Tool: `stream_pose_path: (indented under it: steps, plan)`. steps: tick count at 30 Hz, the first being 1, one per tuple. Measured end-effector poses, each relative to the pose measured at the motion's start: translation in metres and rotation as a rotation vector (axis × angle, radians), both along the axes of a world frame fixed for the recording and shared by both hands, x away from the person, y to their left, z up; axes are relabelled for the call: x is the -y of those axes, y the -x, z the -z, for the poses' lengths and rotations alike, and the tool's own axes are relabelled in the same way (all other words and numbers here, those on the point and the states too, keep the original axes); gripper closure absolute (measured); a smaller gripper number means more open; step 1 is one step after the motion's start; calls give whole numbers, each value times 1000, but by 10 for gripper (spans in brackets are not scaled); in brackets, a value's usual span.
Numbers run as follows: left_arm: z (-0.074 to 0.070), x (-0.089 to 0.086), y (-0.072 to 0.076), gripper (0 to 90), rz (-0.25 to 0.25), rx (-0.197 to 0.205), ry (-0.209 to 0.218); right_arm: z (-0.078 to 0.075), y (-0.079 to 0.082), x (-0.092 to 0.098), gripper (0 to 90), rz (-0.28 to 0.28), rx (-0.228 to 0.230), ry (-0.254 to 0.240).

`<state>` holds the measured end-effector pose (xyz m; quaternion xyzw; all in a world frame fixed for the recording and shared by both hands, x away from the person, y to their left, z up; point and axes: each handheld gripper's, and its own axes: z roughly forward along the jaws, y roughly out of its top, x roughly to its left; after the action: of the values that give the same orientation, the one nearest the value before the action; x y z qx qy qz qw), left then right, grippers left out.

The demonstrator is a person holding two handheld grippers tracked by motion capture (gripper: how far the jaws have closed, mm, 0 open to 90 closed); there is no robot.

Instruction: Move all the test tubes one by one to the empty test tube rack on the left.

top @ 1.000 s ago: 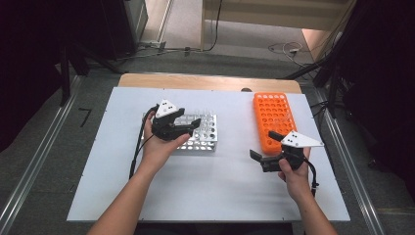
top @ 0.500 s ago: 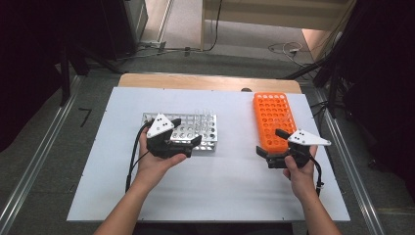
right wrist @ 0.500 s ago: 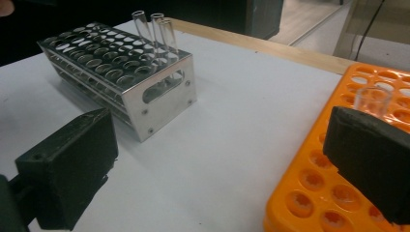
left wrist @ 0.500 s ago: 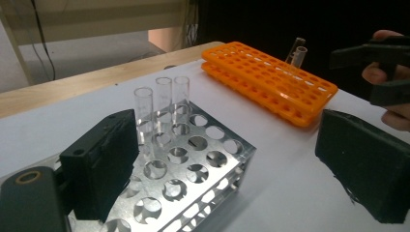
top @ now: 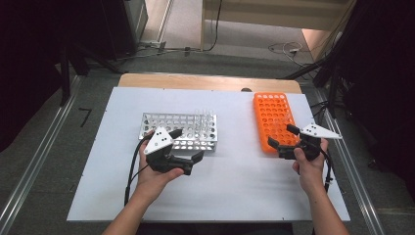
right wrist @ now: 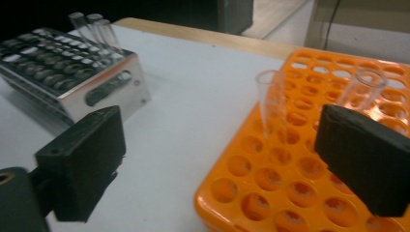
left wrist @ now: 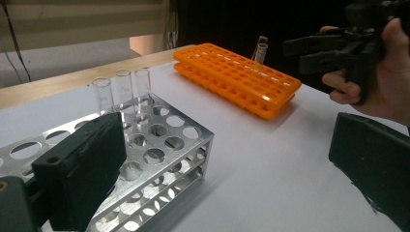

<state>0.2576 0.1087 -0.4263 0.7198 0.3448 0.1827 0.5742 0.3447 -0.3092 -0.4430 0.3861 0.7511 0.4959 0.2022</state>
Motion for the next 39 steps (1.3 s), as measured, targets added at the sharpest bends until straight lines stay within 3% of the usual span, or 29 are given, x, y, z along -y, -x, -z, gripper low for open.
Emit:
stream_pose_path:
  steps: [3, 9, 17, 24, 32, 39]
  plan:
    - [3, 1, 2, 0, 24, -7, 1, 6, -8, 2, 66, 25, -28, 6]
    - [6, 2, 2, 0, 26, -14, -1, 19, -23, -1, 279, 115, -84, 35]
    - [8, 2, 1, 0, 24, -18, -5, 28, -33, -8, 515, 161, -95, 65]
    - [8, 2, 1, 0, 21, -23, -5, 31, -35, -12, 607, 198, -77, 107]
    - [8, 1, 0, 0, 18, -24, 2, 33, -33, -17, 680, 198, -44, 148]
    - [8, 2, 1, 0, 19, -22, -3, 33, -32, -19, 741, 216, -30, 156]
